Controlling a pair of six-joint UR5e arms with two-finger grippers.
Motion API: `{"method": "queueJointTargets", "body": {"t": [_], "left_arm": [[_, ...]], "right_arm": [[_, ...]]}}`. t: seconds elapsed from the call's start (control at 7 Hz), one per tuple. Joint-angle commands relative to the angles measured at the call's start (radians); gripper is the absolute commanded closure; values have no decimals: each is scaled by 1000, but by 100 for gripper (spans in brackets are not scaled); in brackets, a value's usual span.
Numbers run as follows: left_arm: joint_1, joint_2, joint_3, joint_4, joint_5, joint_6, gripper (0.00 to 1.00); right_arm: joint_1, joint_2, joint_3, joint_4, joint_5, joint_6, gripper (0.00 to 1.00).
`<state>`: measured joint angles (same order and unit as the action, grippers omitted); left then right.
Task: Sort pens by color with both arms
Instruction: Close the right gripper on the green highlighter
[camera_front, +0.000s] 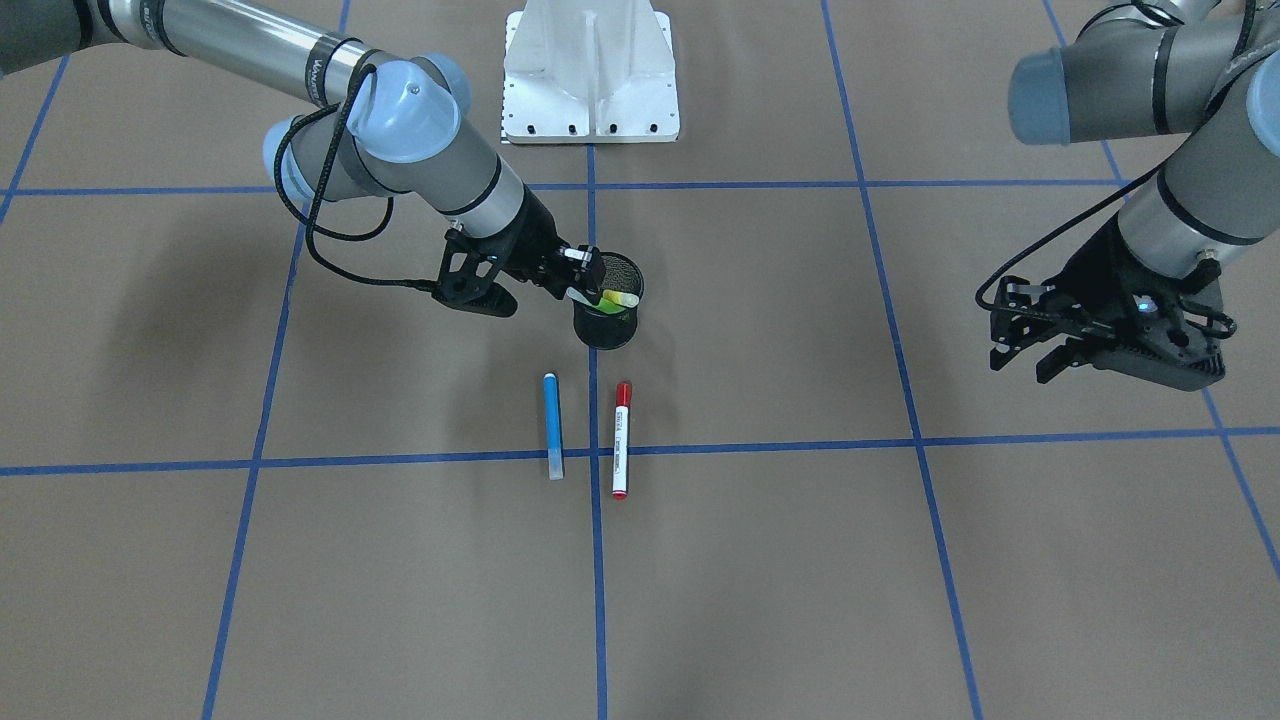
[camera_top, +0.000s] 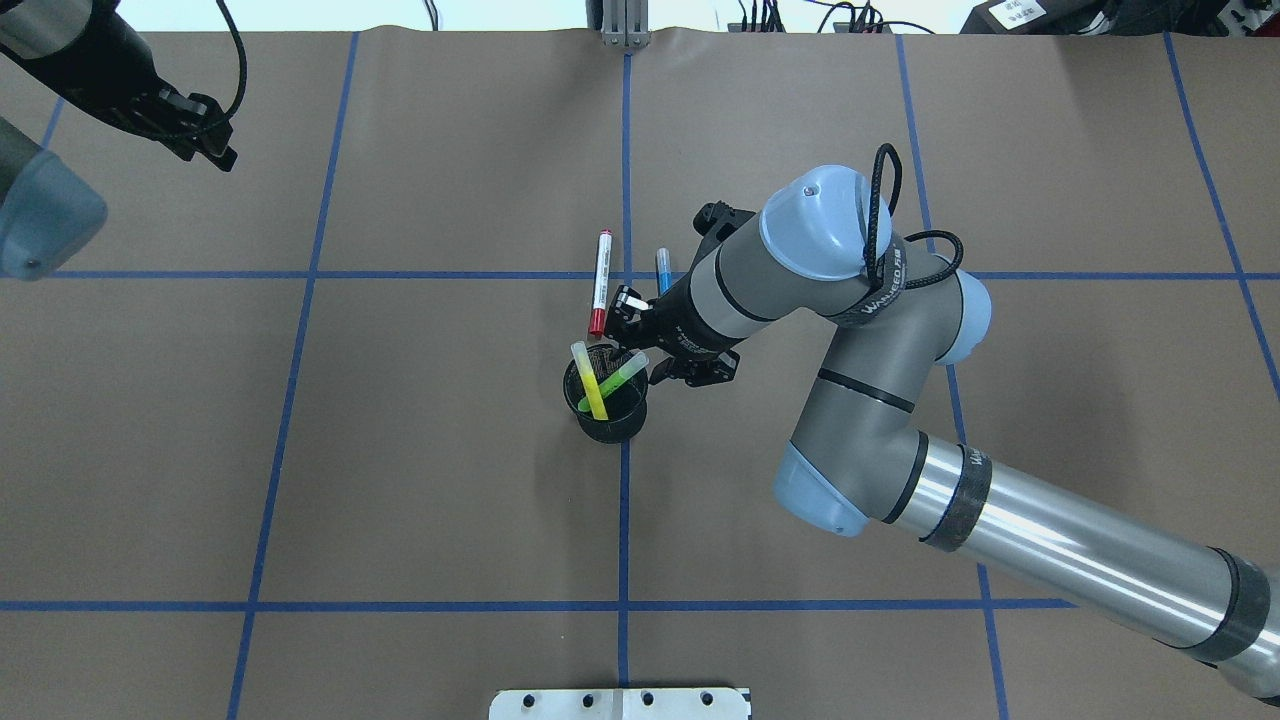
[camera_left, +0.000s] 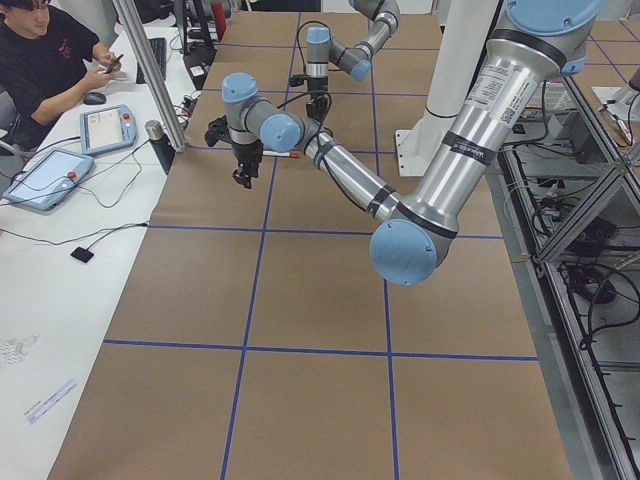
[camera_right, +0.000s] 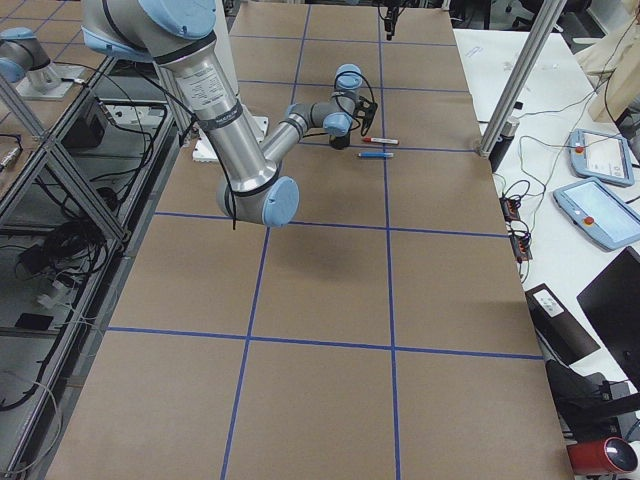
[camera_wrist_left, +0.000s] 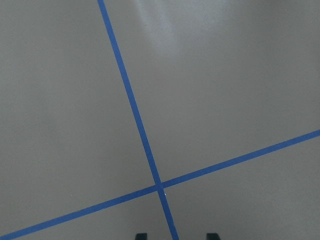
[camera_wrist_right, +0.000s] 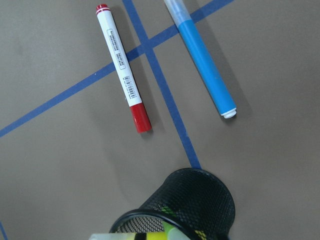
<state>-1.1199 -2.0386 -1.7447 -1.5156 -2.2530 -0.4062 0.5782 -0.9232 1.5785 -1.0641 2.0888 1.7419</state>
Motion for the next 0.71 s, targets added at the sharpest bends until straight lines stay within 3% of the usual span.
{"method": "queueJointTargets", "body": {"t": [0.0,0.29,0.57], "left_arm": [[2,0,1,0,12,0,49],[3,2,1,-2,12,1,49],[3,2,1,-2,12,1,49]], "right_arm": [[2,1,3,-1,0,-1,45],[2,1,2,-1,-4,-2,46],[2,3,-5,-2,-7,-9,53]]}}
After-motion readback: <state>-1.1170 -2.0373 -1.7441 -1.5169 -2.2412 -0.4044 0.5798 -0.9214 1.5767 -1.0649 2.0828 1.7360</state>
